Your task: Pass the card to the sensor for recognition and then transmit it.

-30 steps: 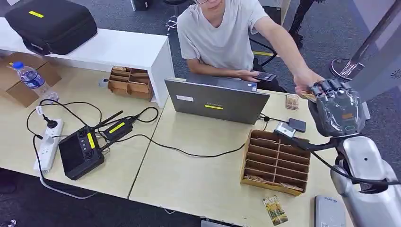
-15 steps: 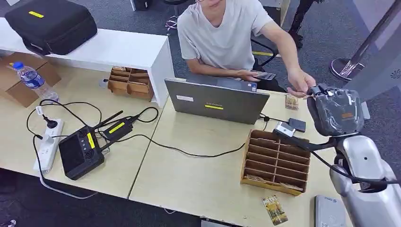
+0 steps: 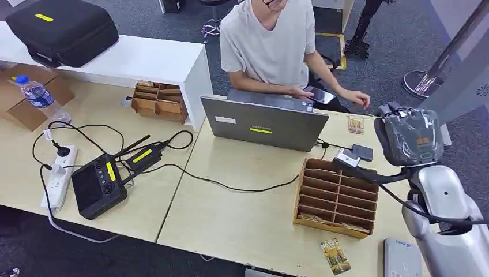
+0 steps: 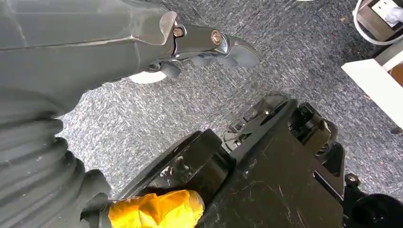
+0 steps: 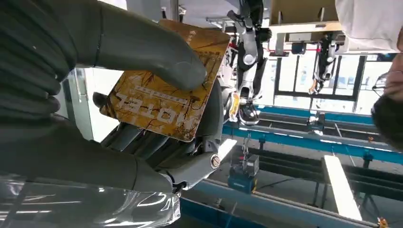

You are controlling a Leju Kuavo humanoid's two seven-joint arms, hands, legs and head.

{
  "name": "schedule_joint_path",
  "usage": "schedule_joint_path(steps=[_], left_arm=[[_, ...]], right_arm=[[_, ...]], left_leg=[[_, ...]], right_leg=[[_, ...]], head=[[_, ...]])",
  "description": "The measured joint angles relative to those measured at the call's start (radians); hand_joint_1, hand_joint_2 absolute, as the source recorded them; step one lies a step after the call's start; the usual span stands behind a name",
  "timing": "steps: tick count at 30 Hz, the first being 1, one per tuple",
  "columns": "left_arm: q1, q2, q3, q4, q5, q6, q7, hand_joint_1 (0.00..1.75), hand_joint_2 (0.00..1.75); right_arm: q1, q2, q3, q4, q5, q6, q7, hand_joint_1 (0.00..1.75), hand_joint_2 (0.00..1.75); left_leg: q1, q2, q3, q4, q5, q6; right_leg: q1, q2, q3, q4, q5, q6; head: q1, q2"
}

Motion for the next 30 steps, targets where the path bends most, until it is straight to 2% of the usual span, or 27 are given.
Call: schedule_joint_path(steps=[3,6,9,11,13,17,23,30], left_arm=[[0.000,0.001,0.000,0.000,-0.009,-0.006,-0.019,0.00,1.75],[0.000,0.001,0.000,0.000,-0.008,0.018,-0.020,0.00,1.75],[0.000,0.001,0.000,0.000,0.002,0.022,-0.015,0.00,1.75],[0.002,0.000,0.009,0.000,0.016,0.022,-0.005,0.00,1.75],[0.006,0.000,0.017,0.000,0.027,0.026,0.005,0.00,1.75],[0.010,0.000,0.032,0.000,0.042,0.028,0.011,0.00,1.75],[0.018,0.002,0.056,0.000,0.064,0.022,0.011,0.00,1.75],[0.019,0.002,0.073,0.000,0.077,0.023,0.011,0.00,1.75]], right_arm=[[0.000,0.000,0.000,0.003,-0.005,0.000,-0.005,1.75,1.75],[0.000,0.000,0.000,0.003,-0.005,-0.005,-0.003,1.75,1.75],[0.016,-0.003,-0.003,0.001,0.027,-0.050,0.011,1.75,1.75],[0.091,-0.019,-0.024,-0.032,0.045,-0.139,0.023,1.75,1.75],[0.196,-0.030,-0.071,-0.087,0.030,-0.231,0.010,1.75,1.75],[0.419,-0.030,-0.176,-0.207,0.018,-0.321,-0.044,1.75,1.75],[0.676,-0.029,-0.272,-0.382,0.029,-0.384,-0.077,1.75,1.75],[0.816,-0.029,-0.332,-0.497,0.050,-0.404,-0.079,1.75,1.75]], left_leg=[[0.000,0.000,0.000,0.000,0.000,0.000],[0.000,0.000,0.000,0.000,0.000,0.000],[0.000,0.000,0.001,0.000,0.000,0.000],[0.000,-0.004,0.001,0.000,0.000,0.000],[0.001,-0.007,0.000,0.000,-0.001,0.000],[0.001,-0.007,0.000,0.000,-0.003,-0.001],[0.001,-0.006,0.000,0.000,-0.005,0.000],[0.001,-0.003,0.001,0.000,-0.005,0.000]], right_leg=[[0.000,0.000,0.000,0.000,0.000,0.000],[0.000,0.000,0.000,0.000,0.000,0.000],[0.000,0.000,-0.001,0.000,0.000,0.000],[0.001,-0.004,0.001,-0.002,-0.001,0.000],[0.001,-0.006,0.002,-0.002,-0.002,0.000],[0.001,-0.006,0.001,-0.002,-0.005,0.001],[0.001,-0.005,0.001,-0.002,-0.006,-0.001],[0.001,-0.004,0.001,-0.002,-0.006,-0.001]], head=[[0.000,0.000],[0.000,0.000],[0.000,0.000],[0.000,0.000],[0.000,0.000],[0.000,0.000],[0.000,0.000],[0.000,0.000]])
